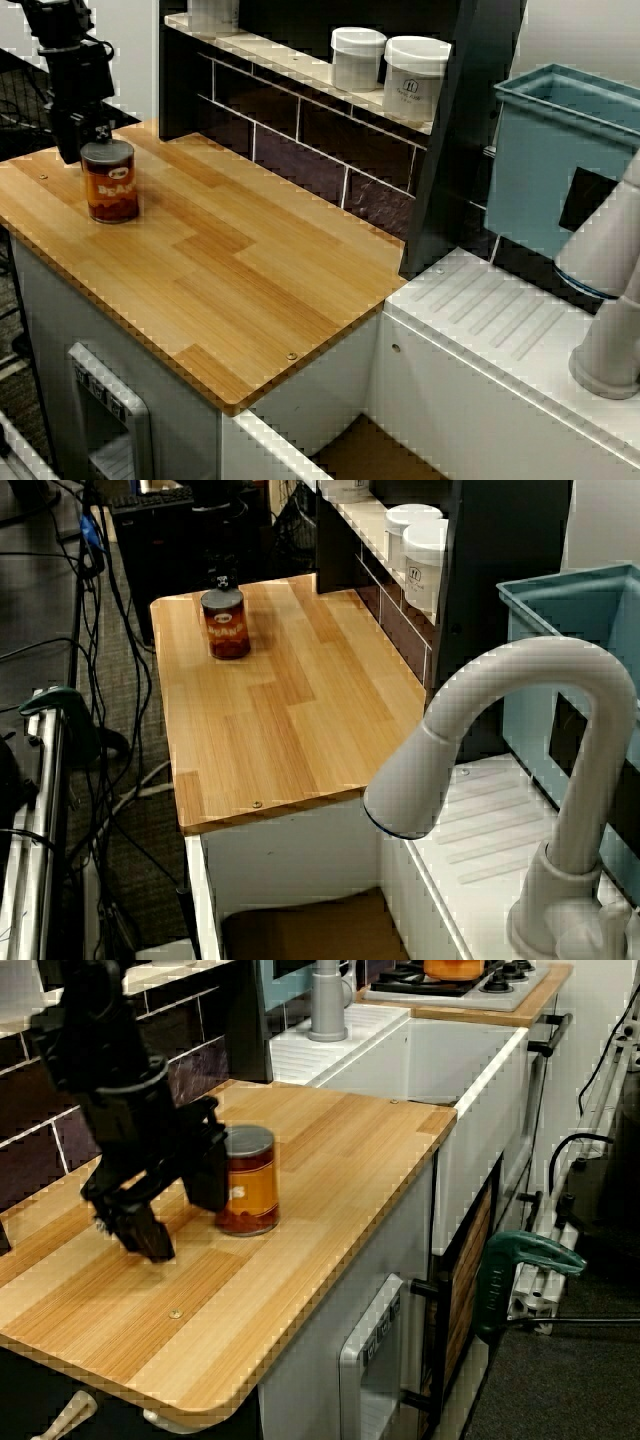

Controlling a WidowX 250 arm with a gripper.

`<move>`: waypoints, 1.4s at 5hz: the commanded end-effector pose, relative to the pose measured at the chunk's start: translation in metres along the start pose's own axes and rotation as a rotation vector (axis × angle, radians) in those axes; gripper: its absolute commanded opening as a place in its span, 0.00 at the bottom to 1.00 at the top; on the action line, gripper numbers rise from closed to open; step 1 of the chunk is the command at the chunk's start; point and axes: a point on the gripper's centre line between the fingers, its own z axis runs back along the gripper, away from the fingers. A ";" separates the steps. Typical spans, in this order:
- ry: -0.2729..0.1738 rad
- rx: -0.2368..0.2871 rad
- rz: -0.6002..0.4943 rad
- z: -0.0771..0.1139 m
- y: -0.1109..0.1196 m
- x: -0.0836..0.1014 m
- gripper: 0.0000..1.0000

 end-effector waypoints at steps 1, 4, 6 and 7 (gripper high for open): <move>-0.060 0.019 -0.038 0.020 -0.052 -0.008 1.00; -0.043 0.015 -0.028 0.018 -0.097 -0.006 1.00; -0.038 0.012 -0.052 0.017 -0.128 -0.008 1.00; -0.011 -0.001 -0.067 0.012 -0.142 -0.009 1.00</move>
